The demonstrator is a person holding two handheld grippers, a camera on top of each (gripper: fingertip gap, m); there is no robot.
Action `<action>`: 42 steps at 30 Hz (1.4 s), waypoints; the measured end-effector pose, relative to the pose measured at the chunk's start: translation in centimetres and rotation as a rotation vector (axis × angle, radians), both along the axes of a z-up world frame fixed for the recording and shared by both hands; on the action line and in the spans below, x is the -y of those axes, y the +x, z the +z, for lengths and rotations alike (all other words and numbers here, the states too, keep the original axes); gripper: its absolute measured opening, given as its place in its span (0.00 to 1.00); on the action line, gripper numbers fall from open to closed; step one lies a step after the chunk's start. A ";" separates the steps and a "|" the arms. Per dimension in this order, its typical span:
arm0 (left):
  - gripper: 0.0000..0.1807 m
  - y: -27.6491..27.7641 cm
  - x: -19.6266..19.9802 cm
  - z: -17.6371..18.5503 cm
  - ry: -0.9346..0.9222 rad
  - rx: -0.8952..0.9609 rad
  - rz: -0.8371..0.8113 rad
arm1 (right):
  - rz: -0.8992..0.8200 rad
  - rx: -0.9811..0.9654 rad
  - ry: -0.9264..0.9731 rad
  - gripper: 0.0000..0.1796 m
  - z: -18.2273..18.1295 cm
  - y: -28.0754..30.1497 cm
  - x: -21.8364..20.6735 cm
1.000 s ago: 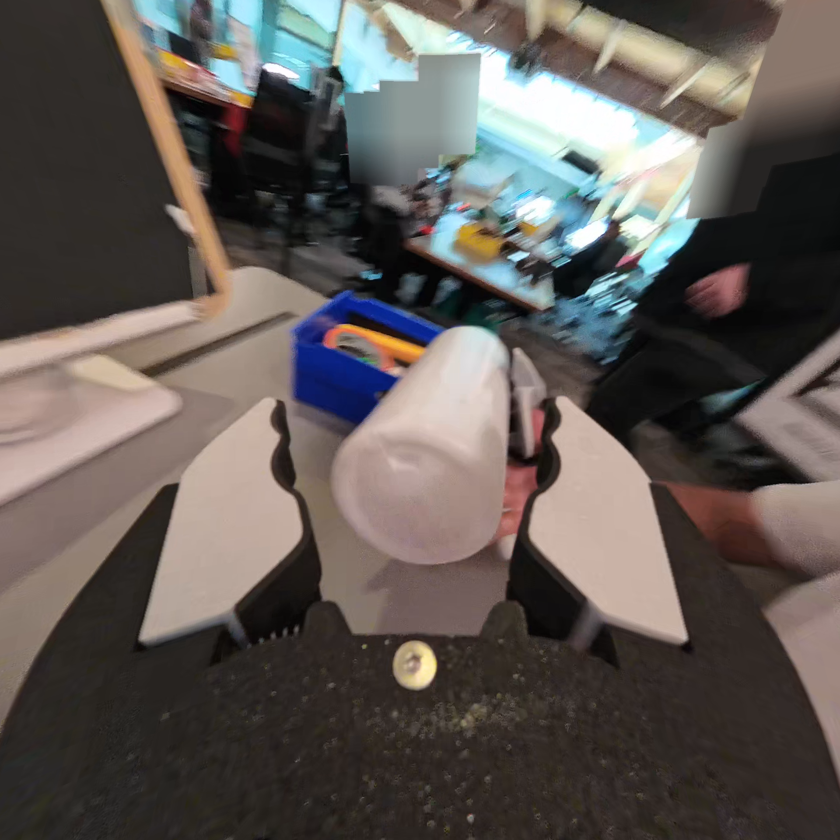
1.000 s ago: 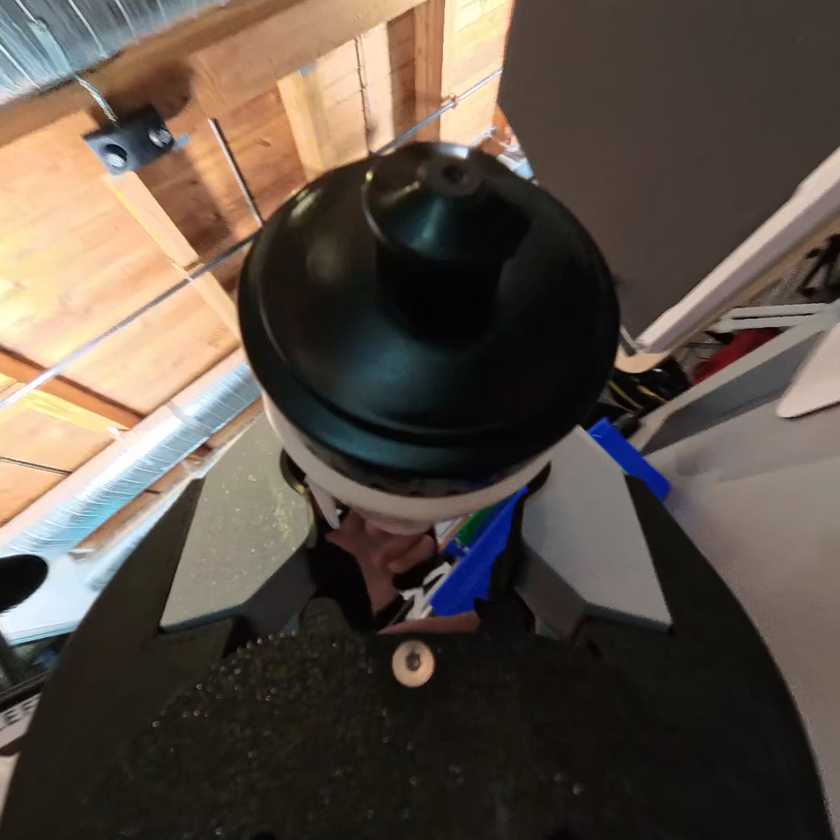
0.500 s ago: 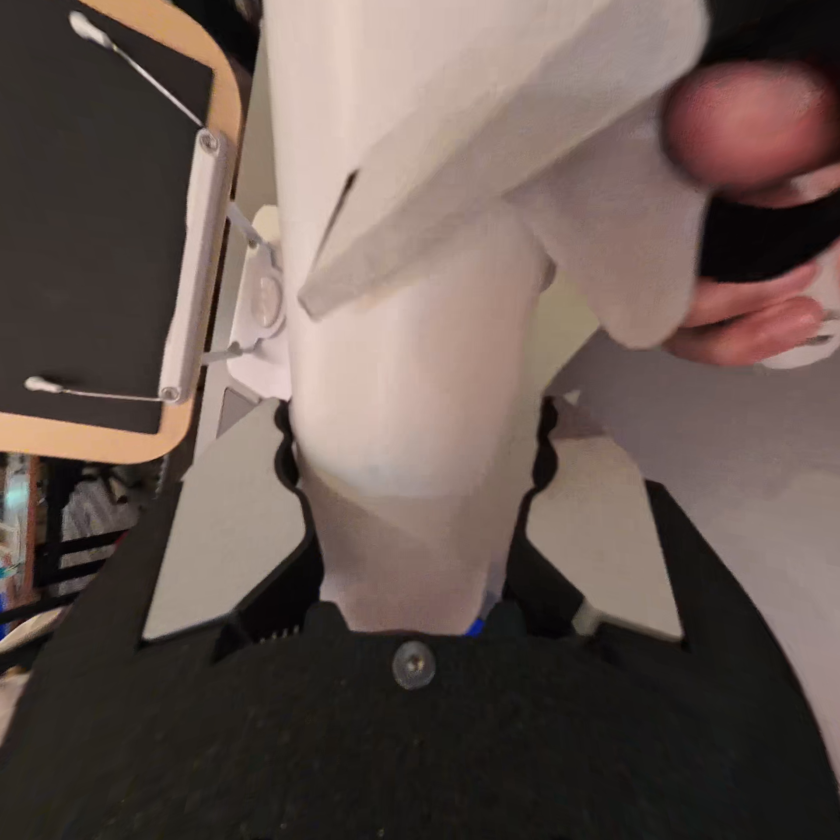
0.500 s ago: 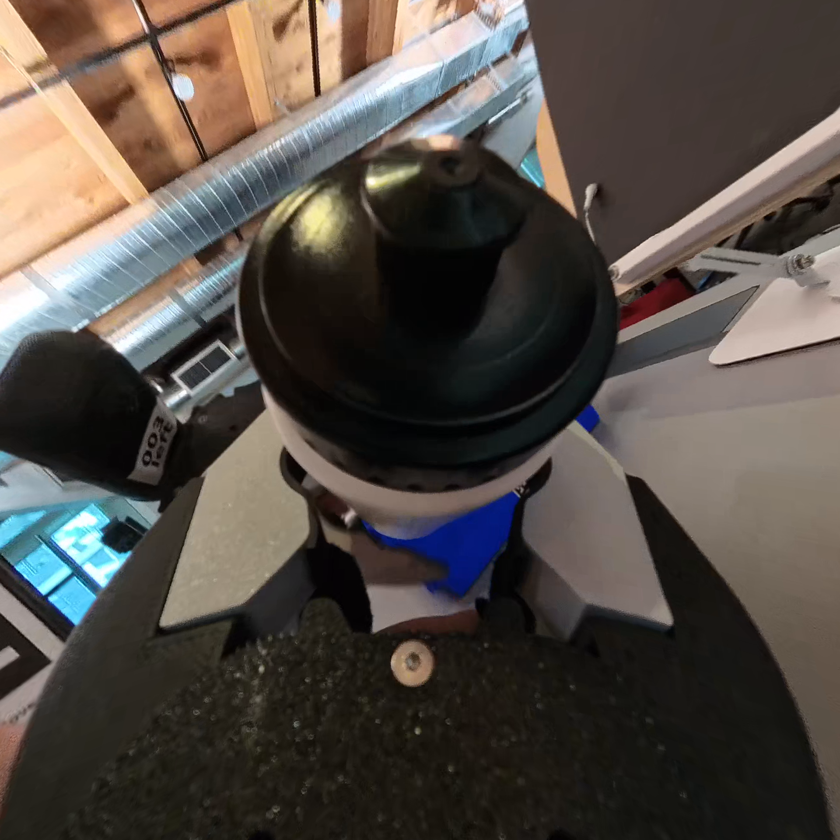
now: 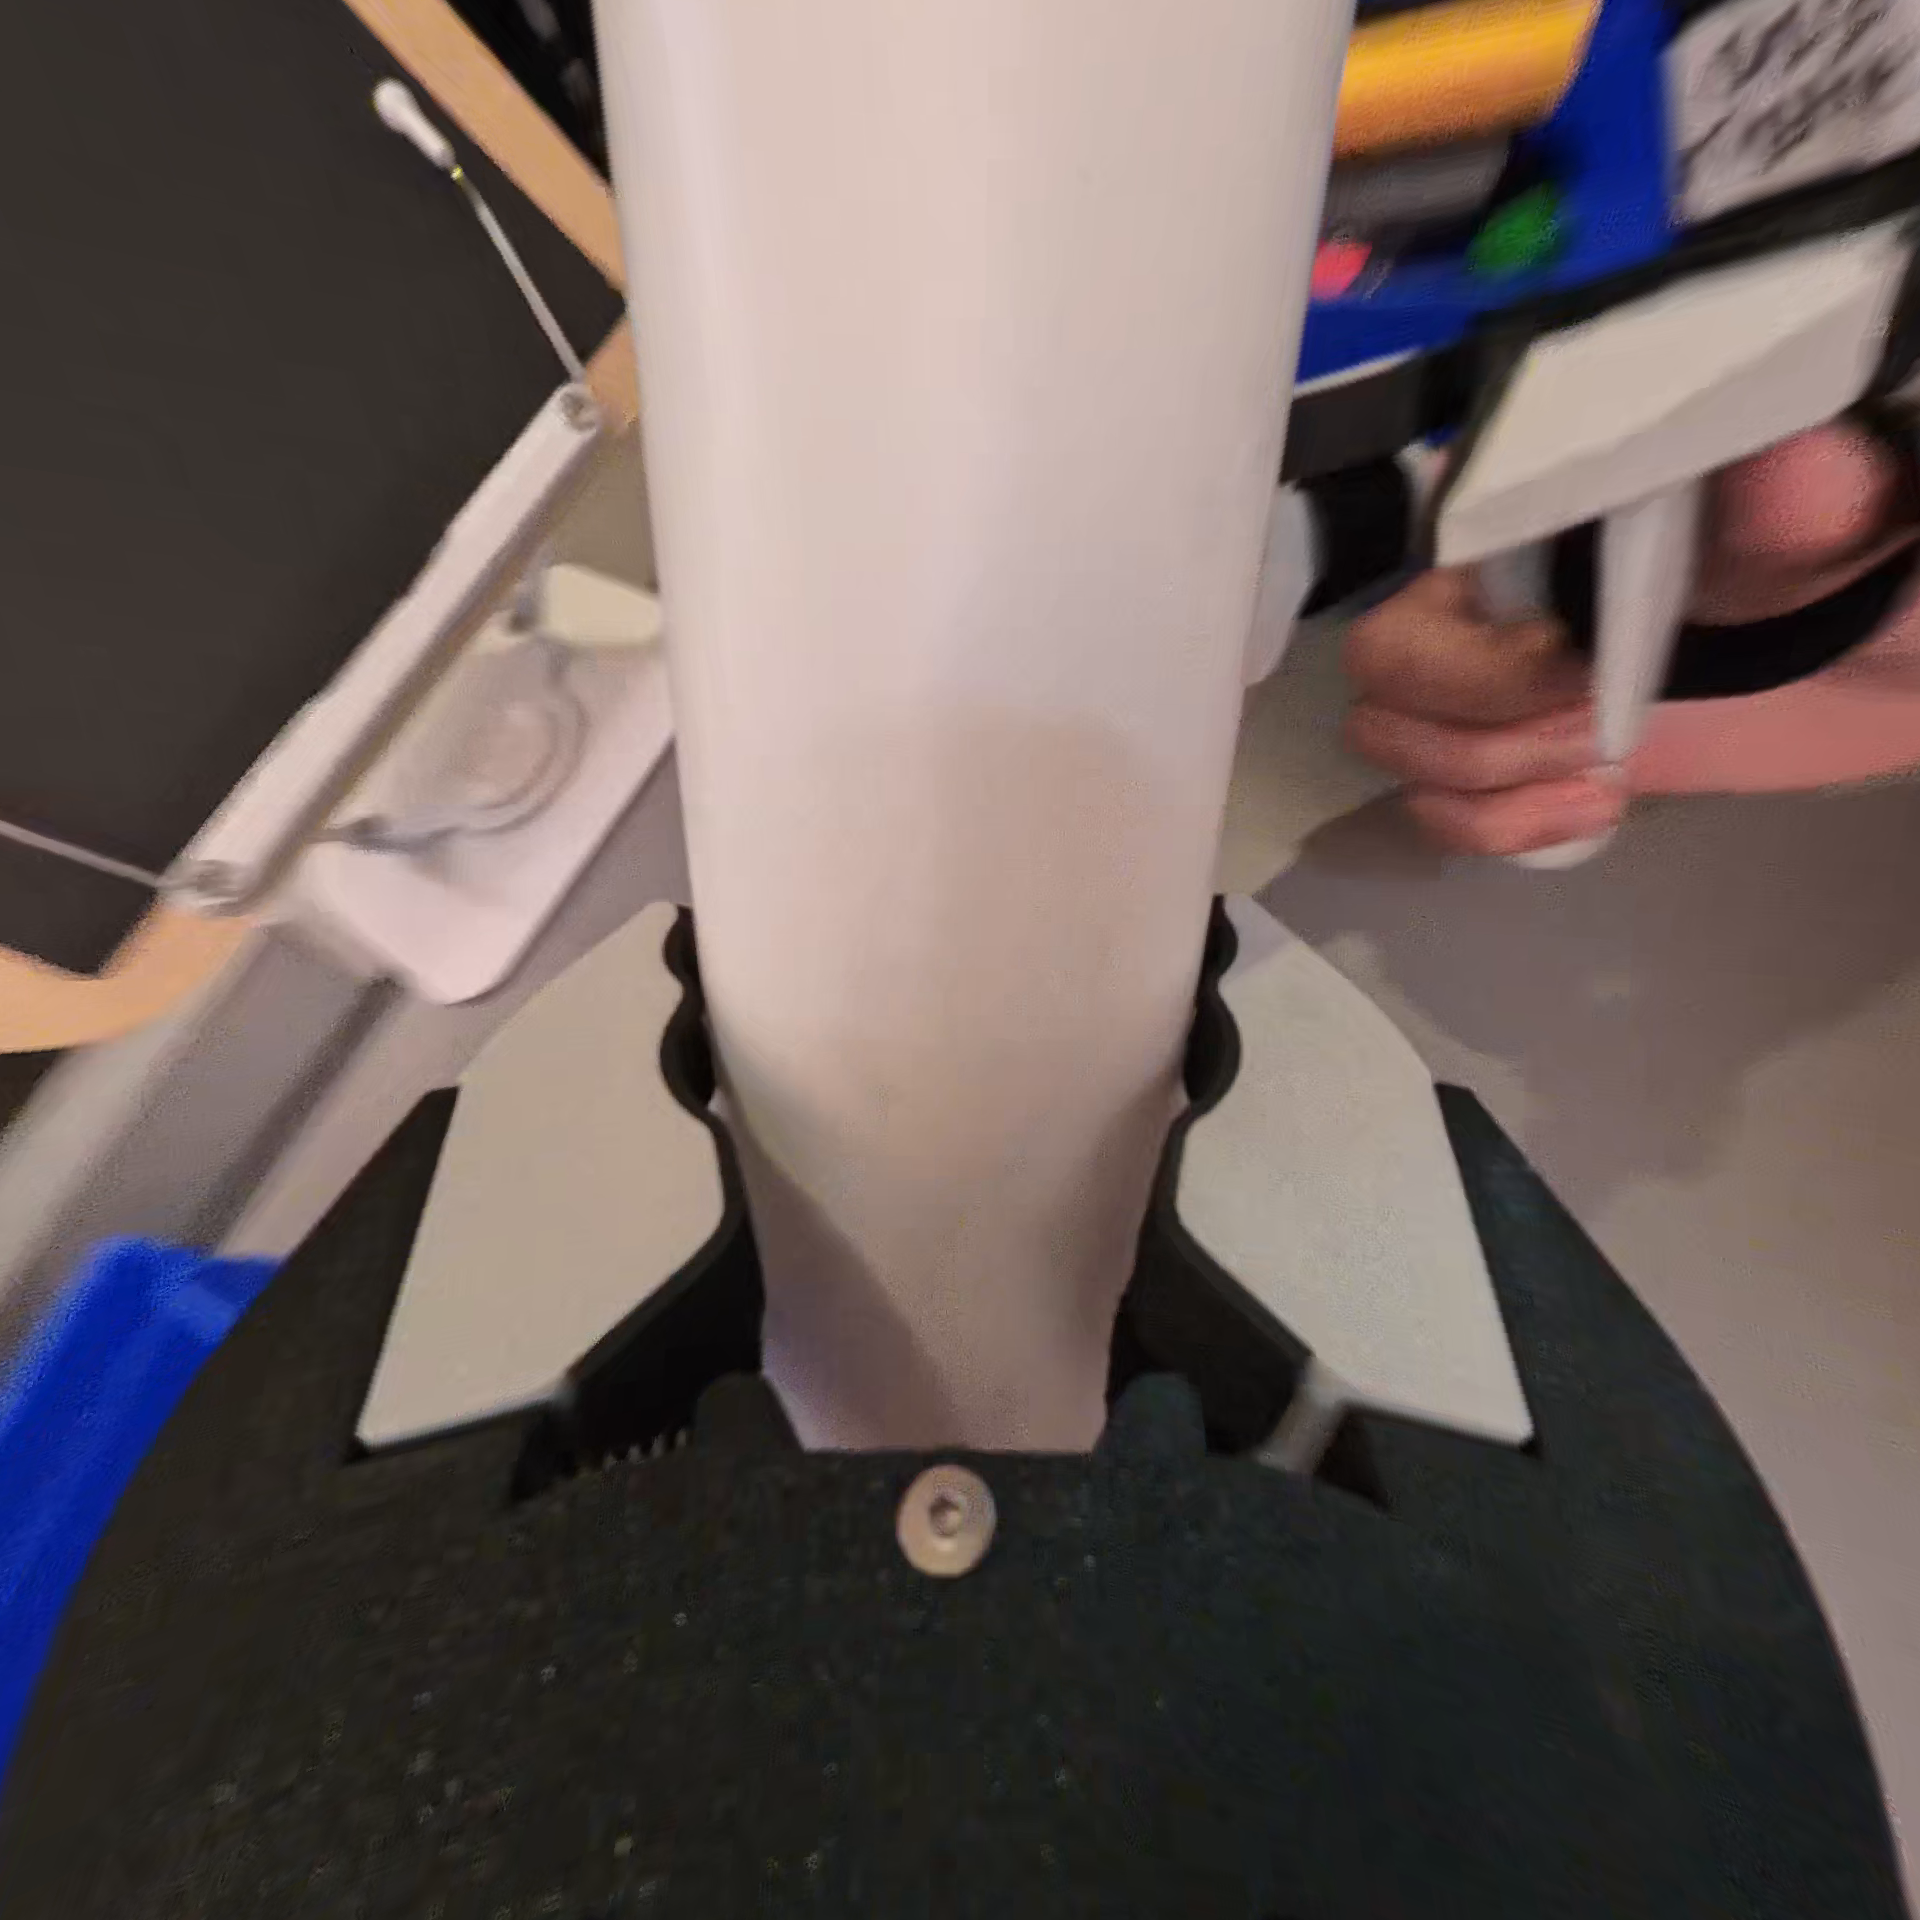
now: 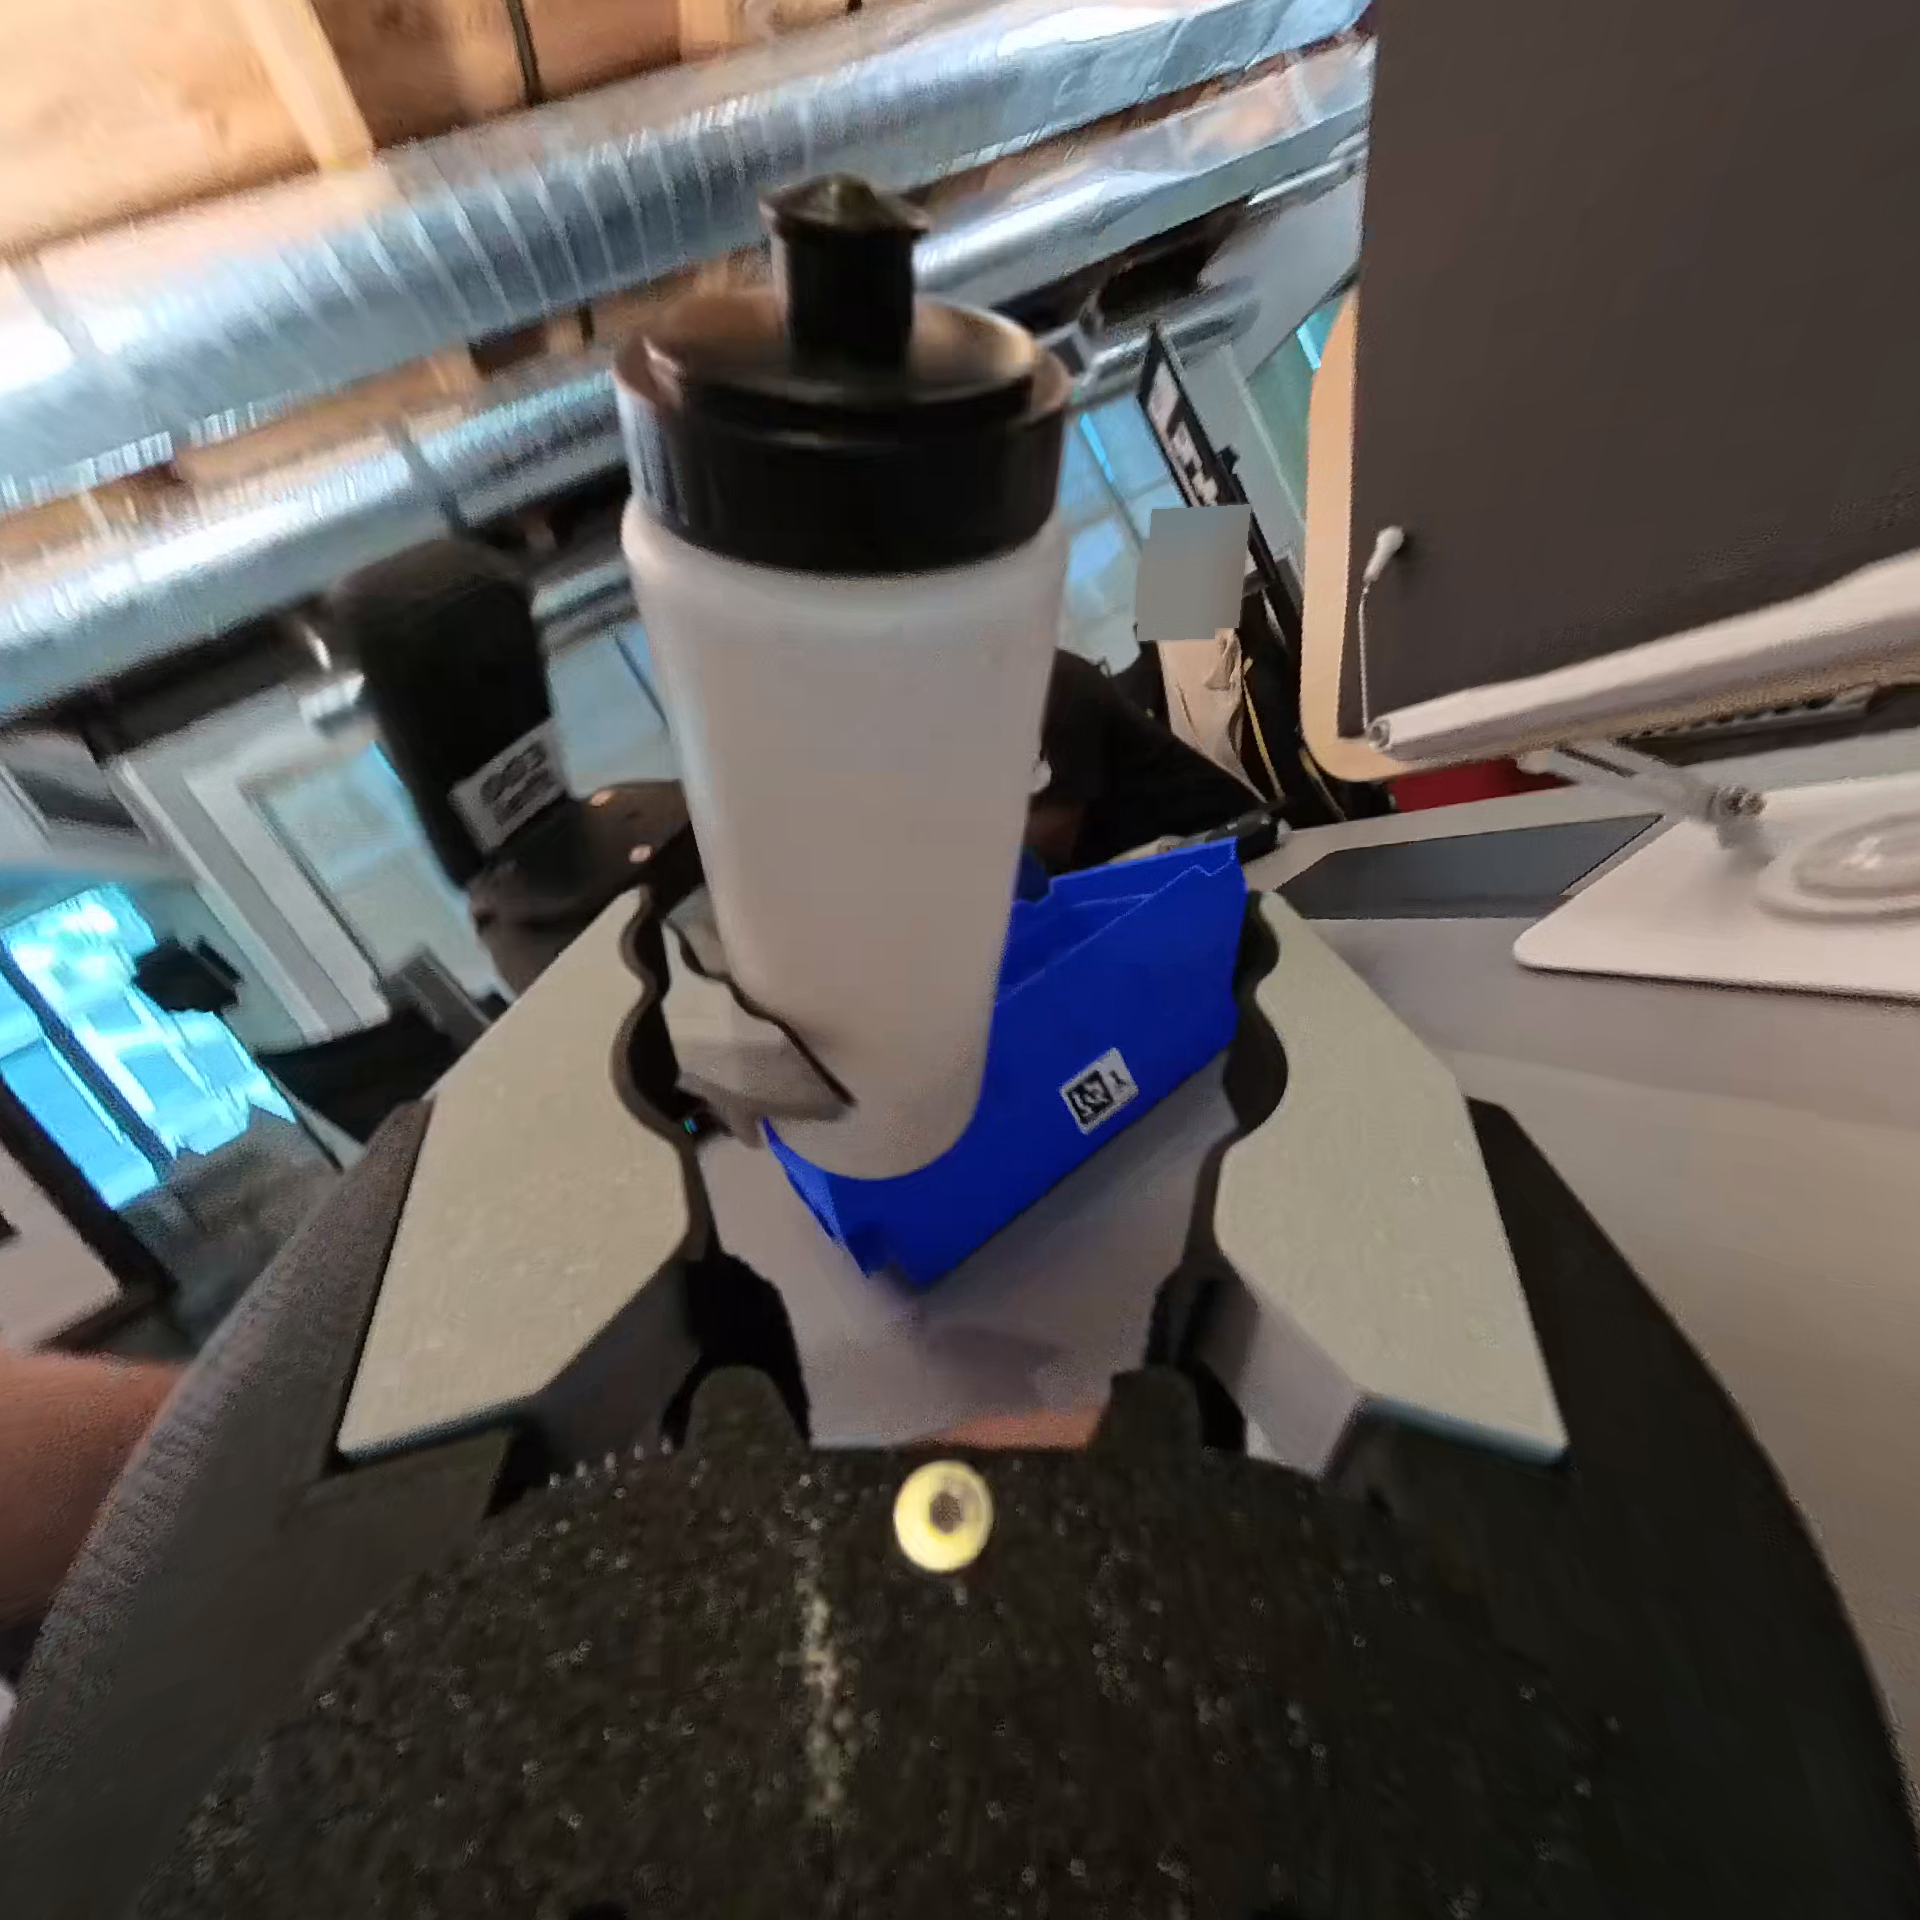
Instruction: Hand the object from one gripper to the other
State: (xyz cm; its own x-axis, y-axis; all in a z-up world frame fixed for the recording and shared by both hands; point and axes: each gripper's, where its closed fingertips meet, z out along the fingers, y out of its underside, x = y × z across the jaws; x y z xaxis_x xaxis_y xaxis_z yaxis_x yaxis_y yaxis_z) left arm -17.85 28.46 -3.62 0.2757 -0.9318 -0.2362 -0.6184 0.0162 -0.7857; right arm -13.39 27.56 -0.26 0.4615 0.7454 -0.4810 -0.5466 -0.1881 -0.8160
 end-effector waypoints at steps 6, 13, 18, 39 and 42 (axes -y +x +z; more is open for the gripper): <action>0.49 1.3 4.3 3.3 -0.440 0.400 -0.307 | 0.234 0.413 0.069 0.60 5.3 2.4 2.3; 0.50 2.3 6.7 2.4 -0.337 0.351 -0.437 | 0.435 1.199 -0.063 0.69 7.1 2.4 2.6; 0.50 2.8 7.0 2.4 -0.334 0.357 -0.432 | 0.694 1.359 -0.146 0.66 5.4 -0.6 4.6; 0.46 -1.6 -2.4 2.6 -0.057 0.226 0.206 | -0.153 1.999 -0.187 0.52 12.5 18.8 -2.4; 0.46 -1.5 -2.1 1.8 -0.086 0.183 0.202 | -0.271 1.983 -0.176 0.52 11.0 22.7 -2.8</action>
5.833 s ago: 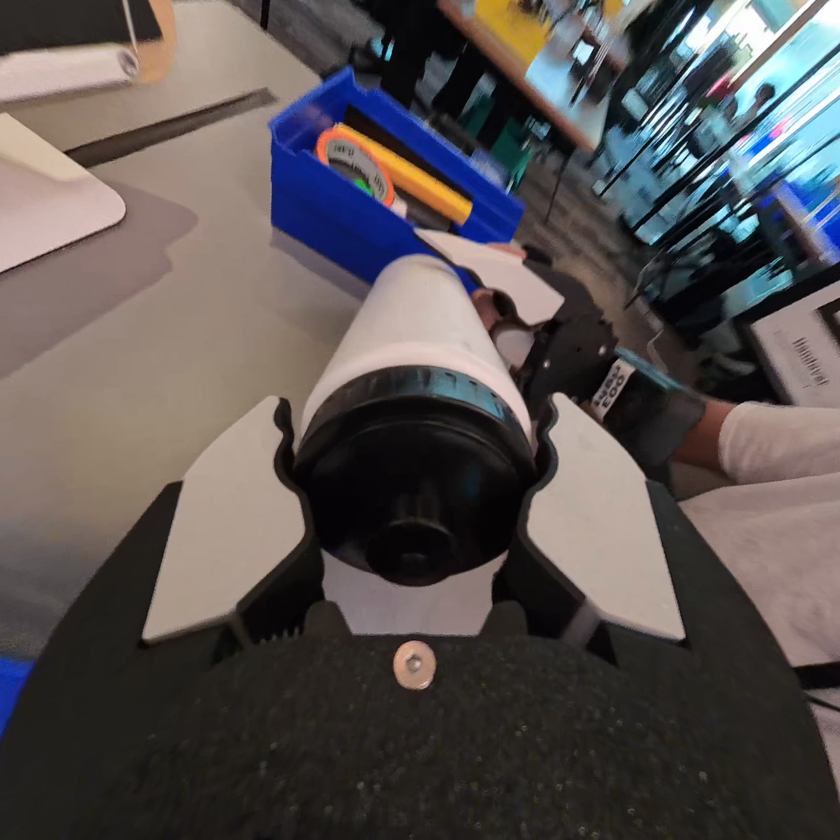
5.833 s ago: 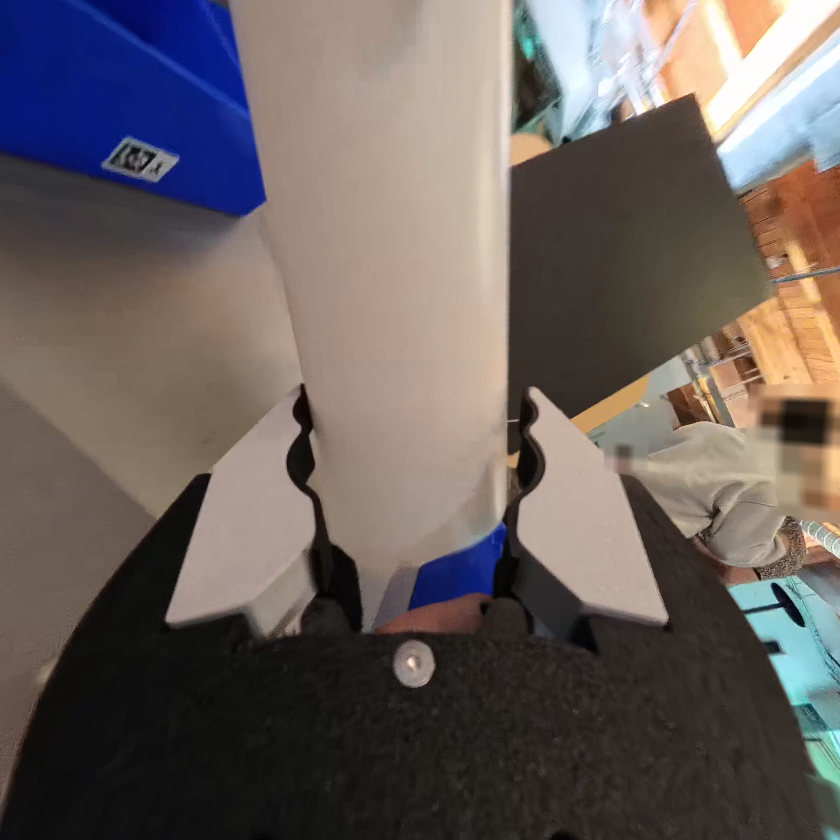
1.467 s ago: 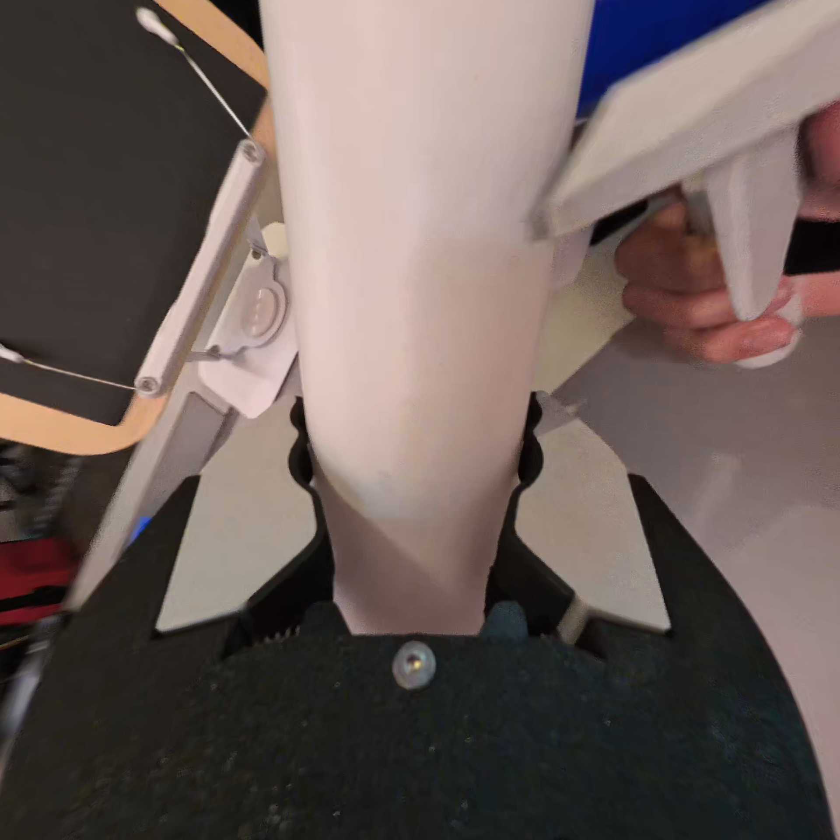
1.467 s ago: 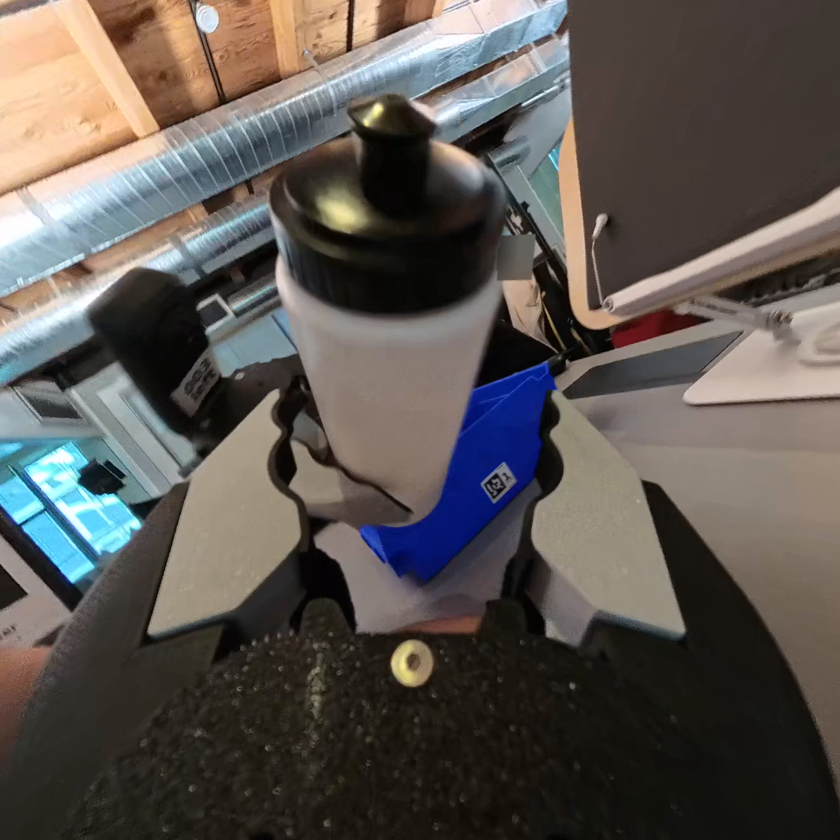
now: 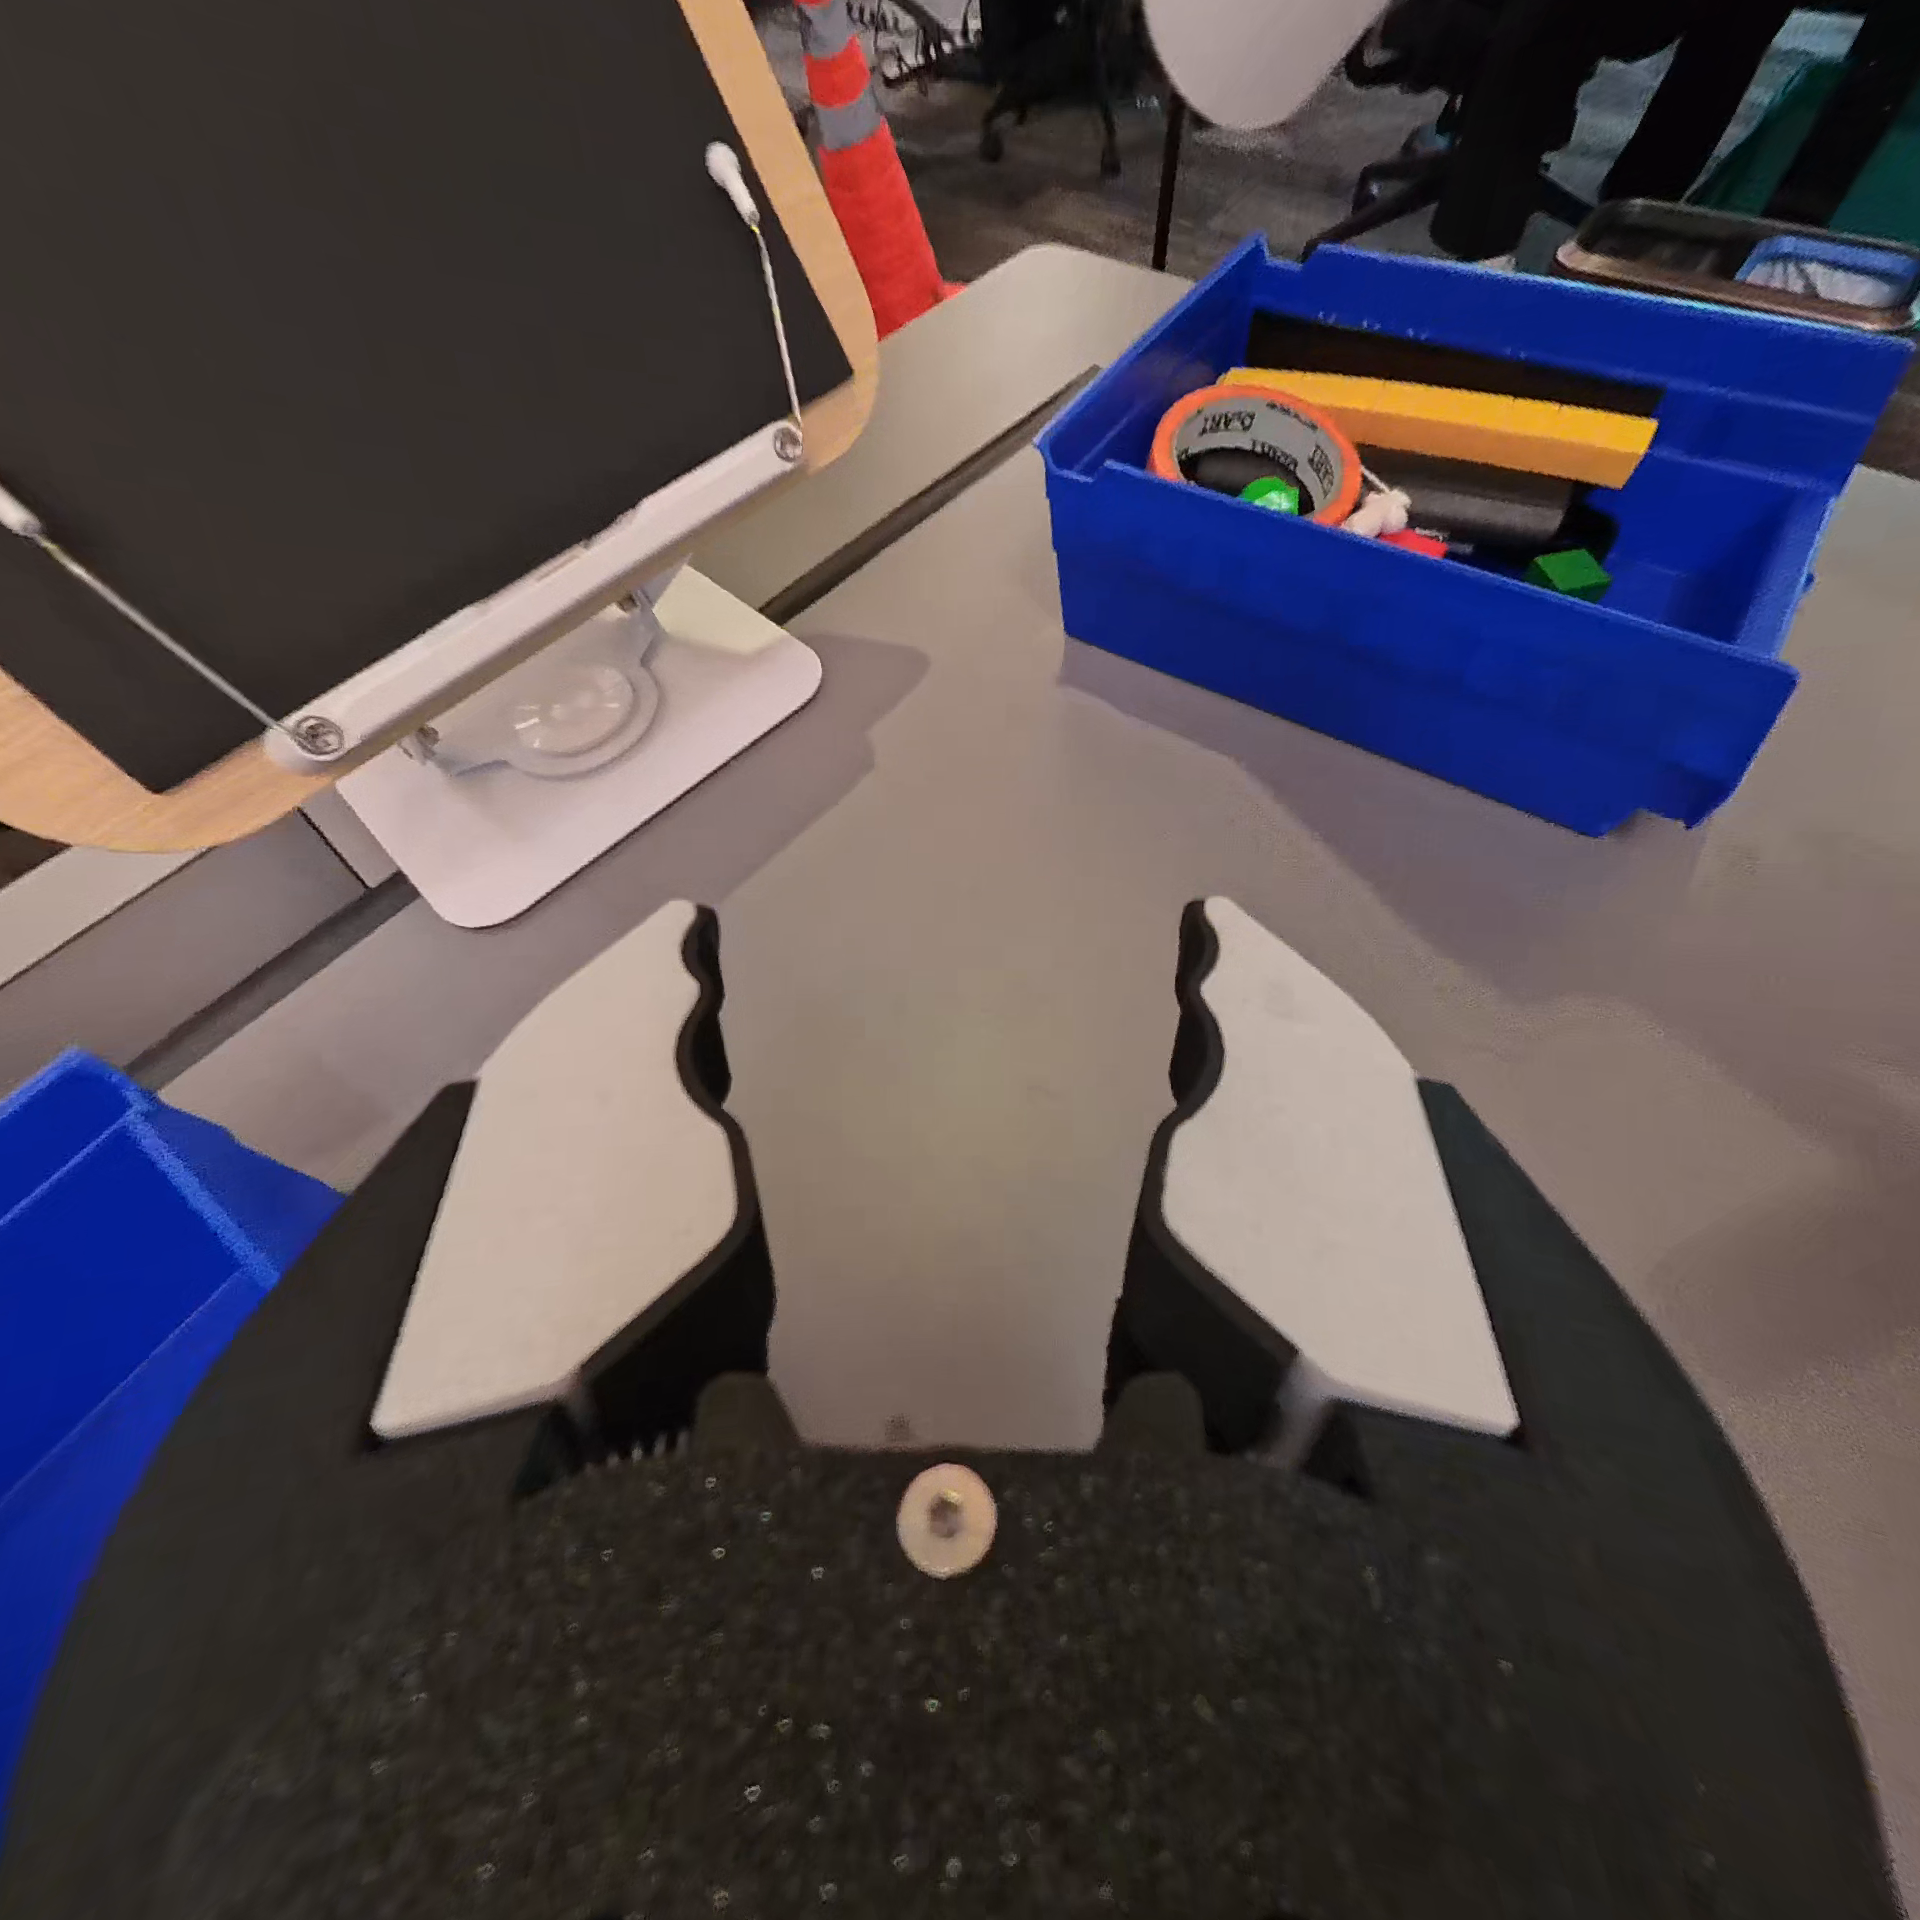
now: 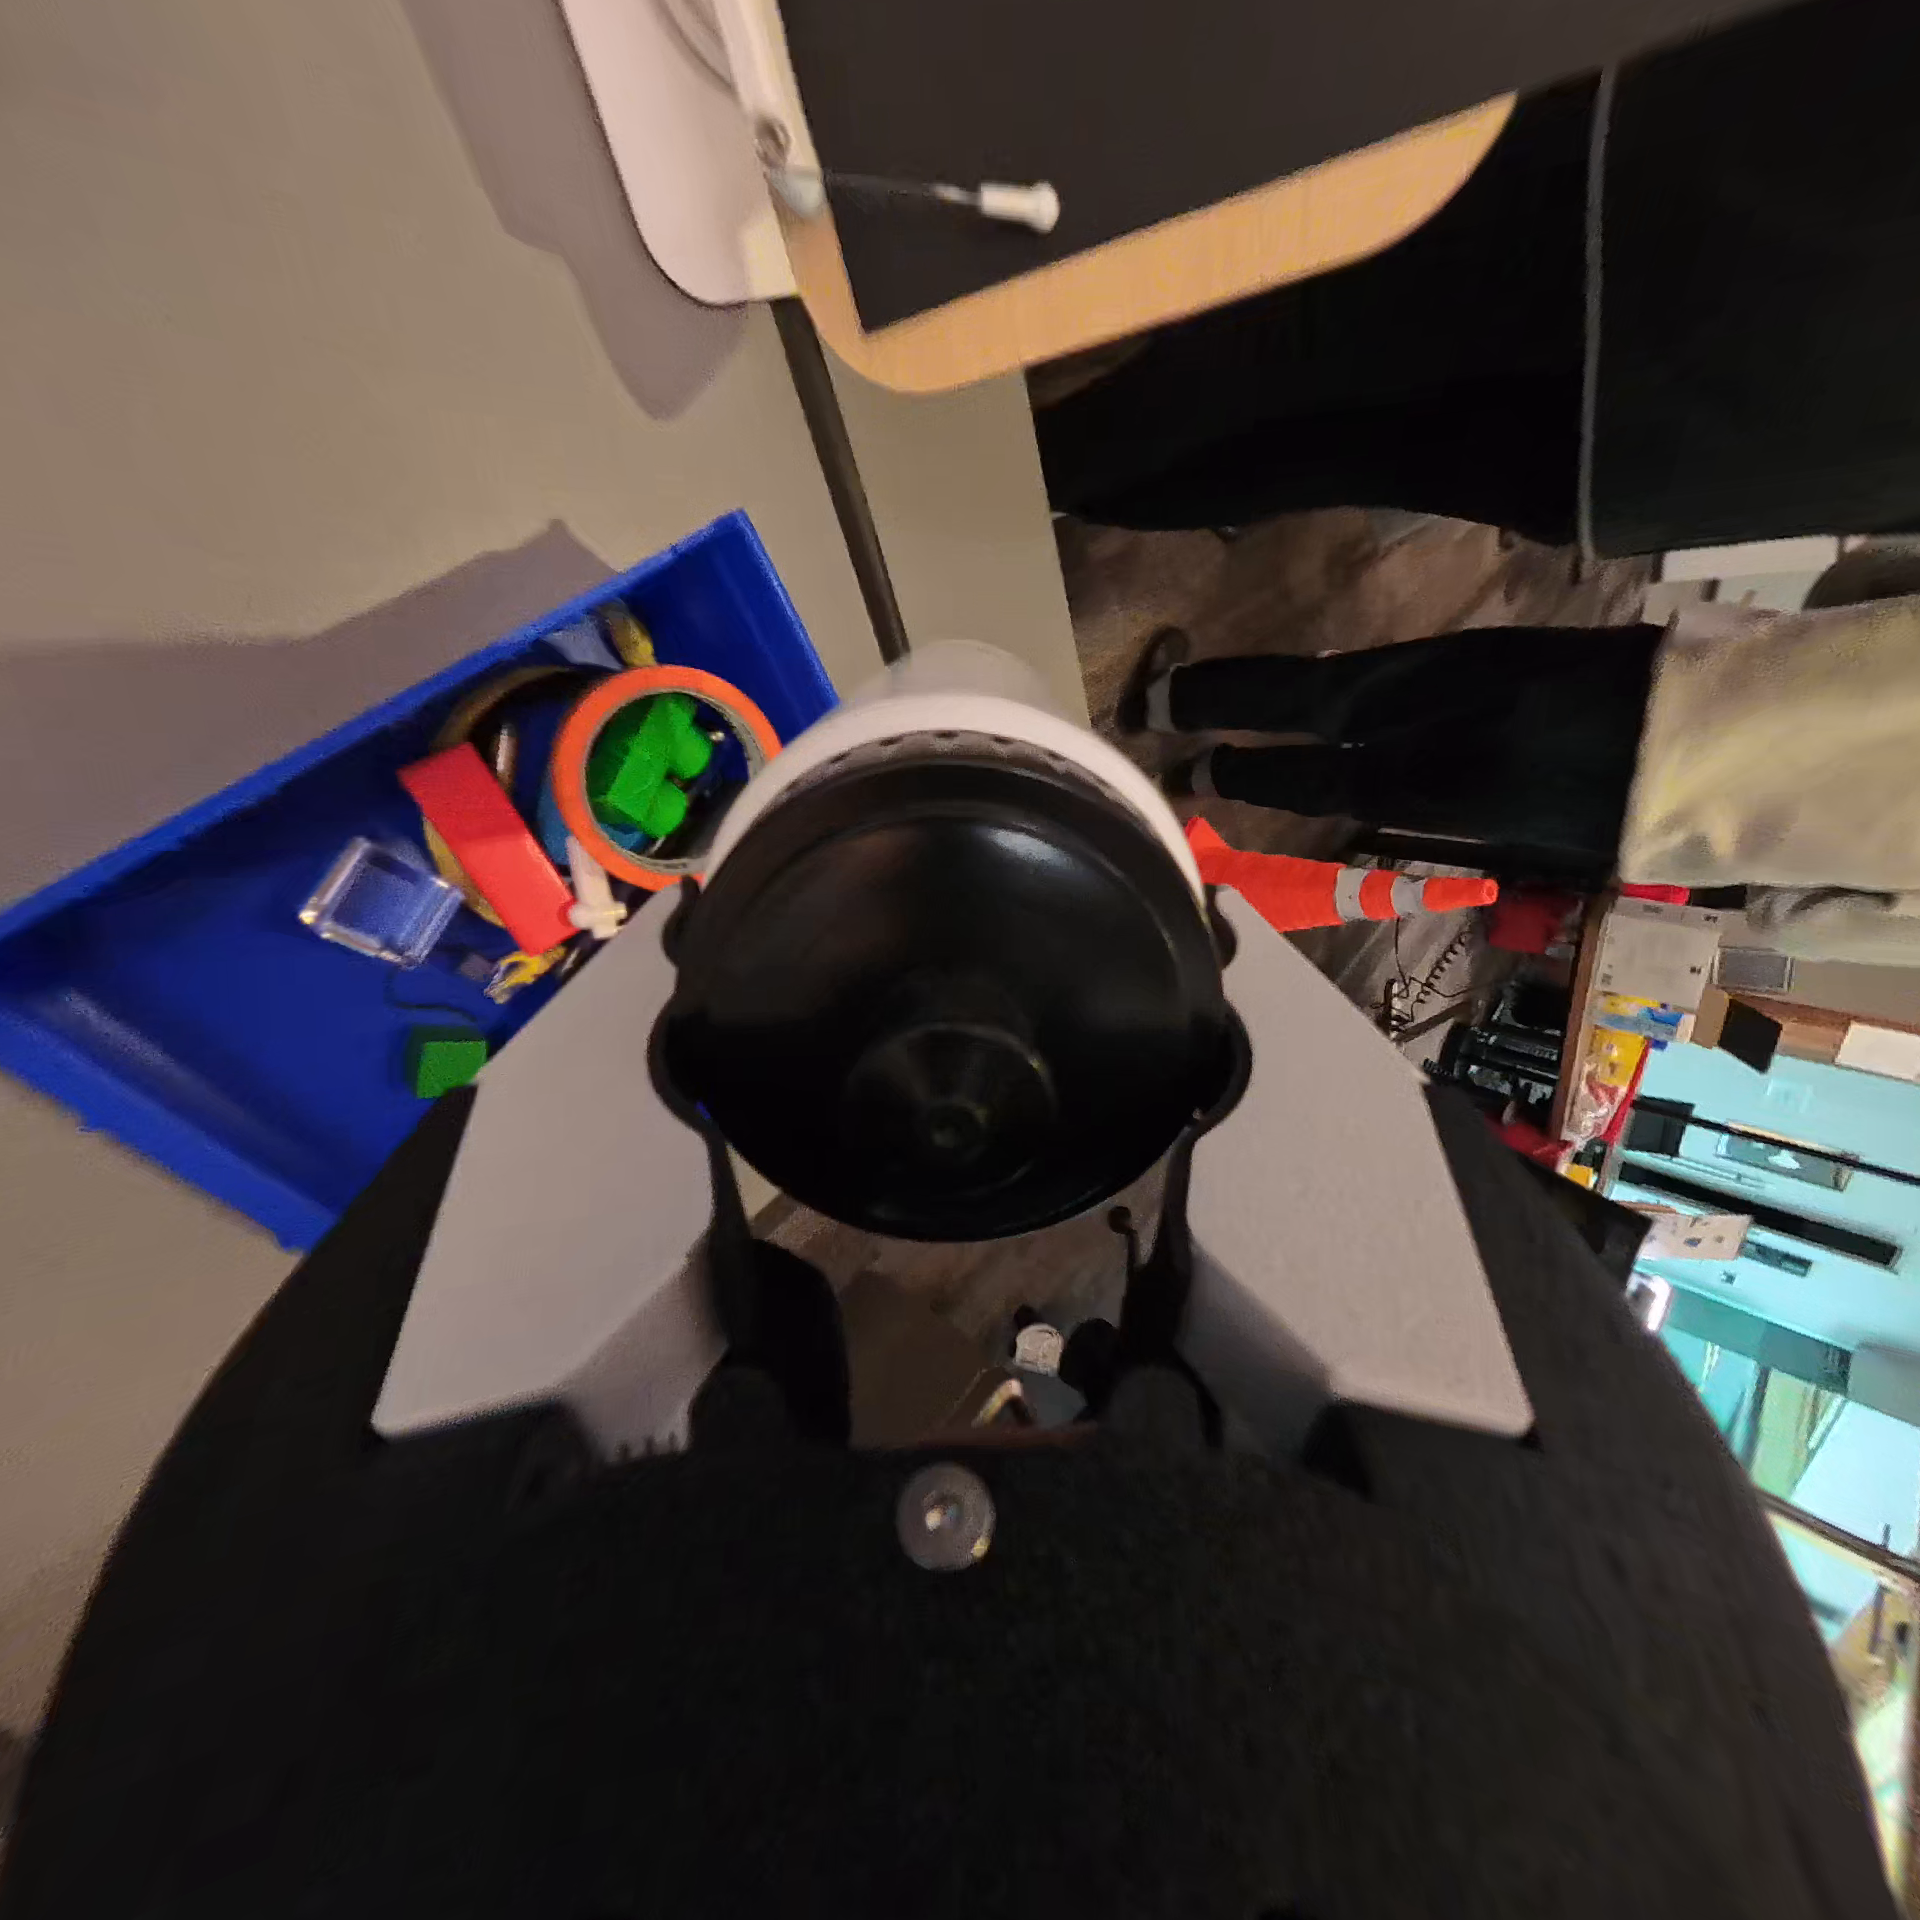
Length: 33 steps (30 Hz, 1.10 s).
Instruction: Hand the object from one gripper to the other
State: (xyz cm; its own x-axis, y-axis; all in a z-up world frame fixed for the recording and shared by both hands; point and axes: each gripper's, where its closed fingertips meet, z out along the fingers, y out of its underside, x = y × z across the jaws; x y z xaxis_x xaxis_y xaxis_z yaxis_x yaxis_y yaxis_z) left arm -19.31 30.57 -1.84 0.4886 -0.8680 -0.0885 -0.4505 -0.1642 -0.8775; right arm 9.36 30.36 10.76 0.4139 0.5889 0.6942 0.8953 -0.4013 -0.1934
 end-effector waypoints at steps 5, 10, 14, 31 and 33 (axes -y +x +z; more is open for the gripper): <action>0.45 0.2 1.8 -1.5 -0.090 -0.097 -0.079 | -0.019 -0.095 0.127 0.52 -6.6 3.9 -0.4; 0.44 -1.0 7.3 -3.7 -0.206 0.015 -0.183 | -0.065 -0.201 0.257 0.52 -11.9 6.1 0.0; 0.48 -4.1 12.4 -8.0 -0.273 0.065 -0.191 | -0.169 -0.158 0.232 0.52 -15.2 8.8 1.9; 0.42 -16.5 14.6 -9.2 -0.071 0.300 0.256 | -0.771 -0.520 -0.180 0.56 -26.4 8.6 6.7; 0.44 -18.4 13.3 -9.0 0.029 0.282 0.335 | -0.777 -0.582 -0.132 0.57 -25.6 8.4 6.9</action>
State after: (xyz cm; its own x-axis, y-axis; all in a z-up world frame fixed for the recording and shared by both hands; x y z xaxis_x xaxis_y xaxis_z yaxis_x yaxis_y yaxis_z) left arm -37.70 17.28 -10.80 0.7512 -0.6567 0.0665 -0.1187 -0.2336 -0.9651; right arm 17.72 23.48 -14.89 0.9762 0.0655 0.2070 0.1513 -0.8890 -0.4322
